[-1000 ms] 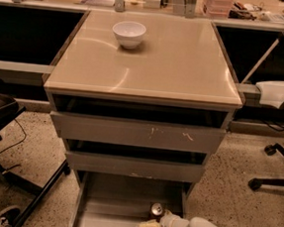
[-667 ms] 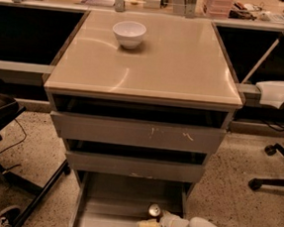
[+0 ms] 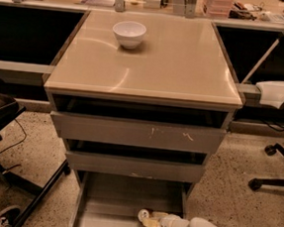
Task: Pick orange can from bottom drawer and place on counter
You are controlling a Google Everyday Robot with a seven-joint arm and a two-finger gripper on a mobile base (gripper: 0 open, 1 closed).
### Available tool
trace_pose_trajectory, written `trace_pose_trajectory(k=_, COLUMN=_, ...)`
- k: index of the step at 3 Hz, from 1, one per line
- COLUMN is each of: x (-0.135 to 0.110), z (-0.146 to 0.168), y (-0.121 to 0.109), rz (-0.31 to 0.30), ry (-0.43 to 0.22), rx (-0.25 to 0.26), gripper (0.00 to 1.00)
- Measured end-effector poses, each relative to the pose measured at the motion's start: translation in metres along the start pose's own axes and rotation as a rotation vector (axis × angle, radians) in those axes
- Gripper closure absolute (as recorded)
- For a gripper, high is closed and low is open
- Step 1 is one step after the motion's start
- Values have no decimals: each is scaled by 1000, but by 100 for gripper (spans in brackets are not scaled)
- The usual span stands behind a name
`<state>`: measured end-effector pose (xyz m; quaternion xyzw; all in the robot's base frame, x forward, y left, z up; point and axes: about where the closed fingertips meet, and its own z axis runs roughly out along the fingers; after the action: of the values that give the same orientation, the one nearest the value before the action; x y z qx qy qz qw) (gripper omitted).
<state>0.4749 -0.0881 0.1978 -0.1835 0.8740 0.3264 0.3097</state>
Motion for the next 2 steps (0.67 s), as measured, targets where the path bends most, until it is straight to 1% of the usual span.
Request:
trace_pose_trajectory(k=1, x=0, z=0, y=0, rz=0, ry=0, rx=0, gripper=87)
trace_pose_trajectory(k=2, x=0, z=0, y=0, rz=0, ry=0, rx=0, gripper=100)
